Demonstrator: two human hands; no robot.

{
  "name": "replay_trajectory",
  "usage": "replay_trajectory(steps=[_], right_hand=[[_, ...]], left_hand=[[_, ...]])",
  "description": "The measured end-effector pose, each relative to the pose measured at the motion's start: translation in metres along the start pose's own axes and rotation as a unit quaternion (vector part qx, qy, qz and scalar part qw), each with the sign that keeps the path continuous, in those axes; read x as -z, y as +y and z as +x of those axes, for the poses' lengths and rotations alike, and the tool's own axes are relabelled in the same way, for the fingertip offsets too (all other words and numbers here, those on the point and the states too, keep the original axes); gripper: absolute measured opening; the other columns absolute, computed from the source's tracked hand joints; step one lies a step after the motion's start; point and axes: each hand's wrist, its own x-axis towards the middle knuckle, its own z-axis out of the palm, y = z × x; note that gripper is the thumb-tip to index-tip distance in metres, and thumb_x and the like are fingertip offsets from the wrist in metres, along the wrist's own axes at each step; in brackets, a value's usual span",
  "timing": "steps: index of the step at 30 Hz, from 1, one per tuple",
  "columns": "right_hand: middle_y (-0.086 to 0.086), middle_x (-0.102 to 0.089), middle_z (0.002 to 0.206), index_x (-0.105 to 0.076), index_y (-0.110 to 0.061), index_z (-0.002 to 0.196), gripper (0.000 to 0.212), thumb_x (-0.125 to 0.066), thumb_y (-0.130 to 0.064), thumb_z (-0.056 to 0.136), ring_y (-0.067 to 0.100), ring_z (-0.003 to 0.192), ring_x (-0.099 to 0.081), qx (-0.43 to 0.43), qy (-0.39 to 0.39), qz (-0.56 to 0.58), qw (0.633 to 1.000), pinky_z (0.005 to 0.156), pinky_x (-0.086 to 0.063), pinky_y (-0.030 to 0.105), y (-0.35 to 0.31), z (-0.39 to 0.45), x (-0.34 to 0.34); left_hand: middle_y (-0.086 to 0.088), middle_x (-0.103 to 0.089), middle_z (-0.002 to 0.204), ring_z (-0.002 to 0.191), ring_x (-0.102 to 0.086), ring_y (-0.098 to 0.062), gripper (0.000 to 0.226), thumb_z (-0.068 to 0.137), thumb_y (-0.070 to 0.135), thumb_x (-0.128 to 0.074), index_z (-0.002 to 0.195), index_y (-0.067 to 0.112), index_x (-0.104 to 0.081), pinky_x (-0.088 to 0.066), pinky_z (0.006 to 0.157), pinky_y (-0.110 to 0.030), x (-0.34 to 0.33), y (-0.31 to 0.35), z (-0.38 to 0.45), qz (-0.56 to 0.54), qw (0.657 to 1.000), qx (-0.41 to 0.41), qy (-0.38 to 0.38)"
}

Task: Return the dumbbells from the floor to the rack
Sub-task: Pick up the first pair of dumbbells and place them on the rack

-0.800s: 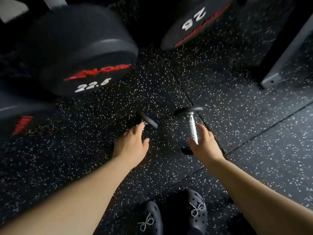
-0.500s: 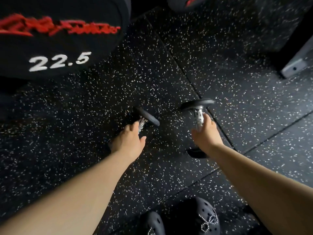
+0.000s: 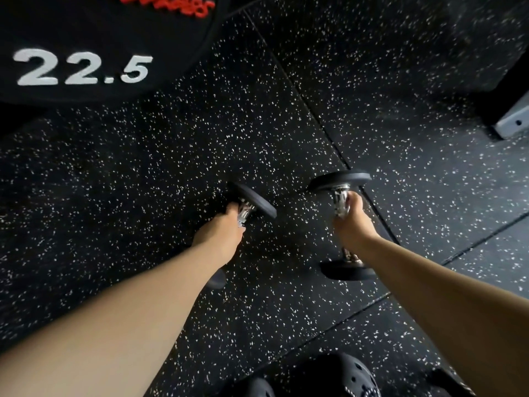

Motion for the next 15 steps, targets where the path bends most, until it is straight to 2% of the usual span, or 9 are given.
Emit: replay_trajectory(steps=[3, 6, 9, 11, 13, 15], right_hand=[[0.005, -0.051, 0.078, -0.032, -0.021, 0.127, 0.039, -0.045, -0.013, 0.091, 0.017, 0.058, -0.046, 0.001, 0.000, 0.004, 1.000, 0.060, -0.035, 0.034, 0.000, -0.002, -0.001], [0.009, -0.056, 0.087, -0.032, -0.022, 0.128, 0.041, -0.045, -0.012, 0.091, 0.019, 0.061, -0.049, -0.002, -0.011, 0.011, 1.000, 0.061, -0.041, 0.035, 0.002, -0.005, 0.001], [0.003, -0.055, 0.078, -0.035, -0.024, 0.128, 0.042, -0.048, -0.013, 0.090, 0.023, 0.064, -0.052, -0.002, -0.022, 0.032, 0.999, 0.062, -0.045, 0.037, 0.000, -0.015, 0.006], [0.000, -0.054, 0.078, -0.036, -0.025, 0.126, 0.042, -0.051, -0.013, 0.089, 0.021, 0.065, -0.053, 0.003, -0.020, 0.056, 0.998, 0.061, -0.045, 0.036, -0.004, -0.025, 0.012], [-0.001, -0.055, 0.079, -0.036, -0.027, 0.125, 0.045, -0.051, -0.009, 0.086, 0.022, 0.066, -0.054, 0.005, -0.015, 0.083, 0.996, 0.061, -0.045, 0.036, -0.011, -0.040, 0.022], [0.000, -0.056, 0.080, -0.037, -0.028, 0.124, 0.047, -0.050, -0.006, 0.085, 0.023, 0.067, -0.054, 0.012, -0.007, 0.113, 0.993, 0.063, -0.047, 0.039, -0.022, -0.058, 0.035]], left_hand=[[-0.008, -0.064, 0.100, 0.075, -0.054, -0.025, 0.034, 0.095, 0.030, -0.048, 0.125, 0.020, -0.036, -0.044, 0.065, -0.036, 0.006, -0.001, -0.002, -0.007, 1.000, -0.009, -0.005], [-0.002, -0.059, 0.086, 0.071, -0.057, -0.024, 0.031, 0.094, 0.030, -0.049, 0.121, 0.020, -0.037, -0.047, 0.062, -0.035, 0.010, 0.001, -0.004, -0.027, 0.999, -0.020, -0.006], [0.005, -0.053, 0.074, 0.063, -0.056, -0.018, 0.035, 0.093, 0.031, -0.049, 0.125, 0.023, -0.035, -0.045, 0.053, -0.031, 0.021, 0.008, -0.010, -0.065, 0.998, -0.017, -0.003], [0.004, -0.053, 0.076, 0.064, -0.058, -0.019, 0.039, 0.093, 0.030, -0.049, 0.129, 0.024, -0.033, -0.049, 0.053, -0.034, 0.033, 0.015, -0.020, -0.100, 0.995, -0.010, -0.004], [-0.003, -0.059, 0.083, 0.072, -0.065, -0.027, 0.039, 0.093, 0.028, -0.049, 0.128, 0.022, -0.033, -0.058, 0.065, -0.043, 0.049, 0.024, -0.034, -0.152, 0.988, -0.003, -0.006], [-0.008, -0.064, 0.091, 0.075, -0.068, -0.031, 0.034, 0.093, 0.026, -0.050, 0.124, 0.019, -0.037, -0.059, 0.068, -0.045, 0.068, 0.034, -0.053, -0.197, 0.980, -0.001, -0.001]])
